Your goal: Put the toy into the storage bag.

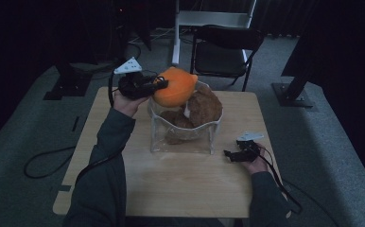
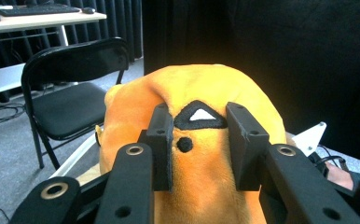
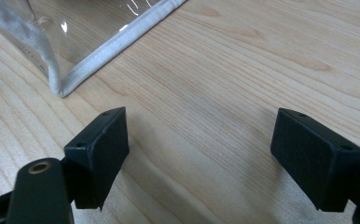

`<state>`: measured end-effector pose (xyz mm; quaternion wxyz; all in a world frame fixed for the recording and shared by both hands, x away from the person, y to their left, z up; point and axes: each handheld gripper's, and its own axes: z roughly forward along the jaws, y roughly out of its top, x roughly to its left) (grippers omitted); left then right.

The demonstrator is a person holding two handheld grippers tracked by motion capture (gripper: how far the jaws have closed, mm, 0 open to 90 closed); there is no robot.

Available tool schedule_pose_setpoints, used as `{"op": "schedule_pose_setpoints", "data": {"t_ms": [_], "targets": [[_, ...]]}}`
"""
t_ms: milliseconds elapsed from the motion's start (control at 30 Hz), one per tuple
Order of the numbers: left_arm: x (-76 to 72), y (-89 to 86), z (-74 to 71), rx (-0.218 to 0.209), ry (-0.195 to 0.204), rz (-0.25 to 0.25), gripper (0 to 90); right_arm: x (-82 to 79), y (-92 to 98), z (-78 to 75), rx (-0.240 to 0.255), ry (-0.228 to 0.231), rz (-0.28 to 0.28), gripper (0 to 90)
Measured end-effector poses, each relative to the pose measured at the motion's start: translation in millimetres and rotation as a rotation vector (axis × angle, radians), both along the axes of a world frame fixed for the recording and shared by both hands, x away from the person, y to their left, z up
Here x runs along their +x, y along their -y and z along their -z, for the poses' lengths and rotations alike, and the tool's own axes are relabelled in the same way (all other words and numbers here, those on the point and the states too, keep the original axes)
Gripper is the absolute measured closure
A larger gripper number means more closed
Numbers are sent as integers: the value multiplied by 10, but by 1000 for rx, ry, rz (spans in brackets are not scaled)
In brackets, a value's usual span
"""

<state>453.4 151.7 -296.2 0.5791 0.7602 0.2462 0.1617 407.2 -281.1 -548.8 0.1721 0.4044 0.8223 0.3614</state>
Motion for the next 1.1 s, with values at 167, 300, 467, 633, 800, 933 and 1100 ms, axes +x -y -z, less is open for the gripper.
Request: {"op": "schedule_pose_setpoints", "data": {"t_ms": [167, 300, 467, 633, 800, 933, 1100], "targets": [[32, 12, 26, 3, 0, -17, 662, 0, 0, 0, 0, 0, 0, 183], [42, 12, 32, 3, 3, -25, 662, 0, 0, 0, 0, 0, -1, 183], [67, 20, 50, 11, 1, -37, 663, 0, 0, 0, 0, 0, 0, 183], [98, 30, 71, 18, 0, -47, 663, 0, 0, 0, 0, 0, 0, 183], [121, 39, 91, 26, -3, -57, 663, 0, 0, 0, 0, 0, 0, 183], [142, 43, 112, 26, -8, -60, 662, 0, 0, 0, 0, 0, 0, 183], [174, 43, 141, 27, -11, -63, 662, 0, 1, 0, 0, 0, 0, 183]]}}
